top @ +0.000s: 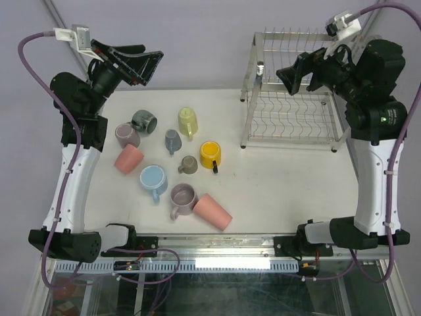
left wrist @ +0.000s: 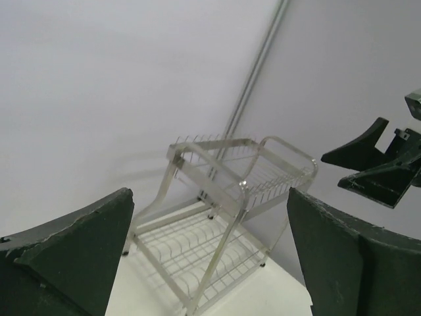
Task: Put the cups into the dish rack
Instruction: Pick up the cup at the center of the board.
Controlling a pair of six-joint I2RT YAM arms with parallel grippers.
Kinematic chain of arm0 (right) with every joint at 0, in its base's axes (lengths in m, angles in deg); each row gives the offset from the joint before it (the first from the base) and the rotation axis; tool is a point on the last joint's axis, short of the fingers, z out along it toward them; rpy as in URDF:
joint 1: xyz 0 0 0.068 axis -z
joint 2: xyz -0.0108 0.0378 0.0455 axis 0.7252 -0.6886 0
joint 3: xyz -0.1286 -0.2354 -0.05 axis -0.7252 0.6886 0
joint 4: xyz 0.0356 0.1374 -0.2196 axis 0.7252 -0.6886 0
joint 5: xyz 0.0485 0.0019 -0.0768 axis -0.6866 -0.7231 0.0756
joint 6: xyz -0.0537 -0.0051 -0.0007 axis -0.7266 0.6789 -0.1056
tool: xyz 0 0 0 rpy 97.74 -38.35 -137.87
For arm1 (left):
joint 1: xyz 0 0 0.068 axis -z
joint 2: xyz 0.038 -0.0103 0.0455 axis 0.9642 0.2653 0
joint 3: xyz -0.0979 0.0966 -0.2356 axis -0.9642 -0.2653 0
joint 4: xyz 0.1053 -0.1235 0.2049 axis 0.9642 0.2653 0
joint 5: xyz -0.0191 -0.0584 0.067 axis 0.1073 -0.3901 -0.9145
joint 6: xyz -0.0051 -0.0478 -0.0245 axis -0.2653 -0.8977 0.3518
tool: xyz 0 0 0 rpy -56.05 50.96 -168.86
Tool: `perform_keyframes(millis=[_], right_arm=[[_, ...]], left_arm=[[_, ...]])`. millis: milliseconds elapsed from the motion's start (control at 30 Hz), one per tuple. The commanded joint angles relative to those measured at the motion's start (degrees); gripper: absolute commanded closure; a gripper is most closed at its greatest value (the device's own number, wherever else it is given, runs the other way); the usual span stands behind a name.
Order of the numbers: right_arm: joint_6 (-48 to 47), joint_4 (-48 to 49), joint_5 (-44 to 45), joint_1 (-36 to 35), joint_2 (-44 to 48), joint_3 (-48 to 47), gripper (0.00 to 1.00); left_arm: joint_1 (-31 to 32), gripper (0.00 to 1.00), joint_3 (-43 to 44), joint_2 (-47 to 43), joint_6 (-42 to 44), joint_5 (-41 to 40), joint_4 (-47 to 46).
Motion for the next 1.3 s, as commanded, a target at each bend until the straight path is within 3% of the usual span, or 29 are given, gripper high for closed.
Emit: perform_keyframes(millis=[0,367,567,700,900,1267], right_arm=[[1.9,2.4,2.8,1.5,2.8,6.8,0.01],[2.6,5.5,0.2,5.0,13.4,28.1,0.01],[-4.7,6.0,-9.3,6.3,23.9,39.8,0.01],[-10.6,6.8,-18.7,6.7,31.5,48.6,0.01],[-16.6,9.0,-25.1,7.0,39.5,60.7,0.01],[-32.4,5.6,-30.6,7.2,39.3,71.9,0.00]], left_arm=[[0.1,0.01,-2.3,-6.2,3.5,-8.7,8.7],[0.1,0.01,-6.8,-20.6,7.5,-19.0,30.4],[0.1,0.01,-10.3,-28.1,7.5,-18.9,36.4],[0.1,0.01,-16.4,-32.8,5.6,-17.3,36.9],[0.2,0.01,-29.0,-39.1,0.9,-15.0,34.0],[0.2,0.01,-42.2,-41.4,2.7,-18.2,33.8]])
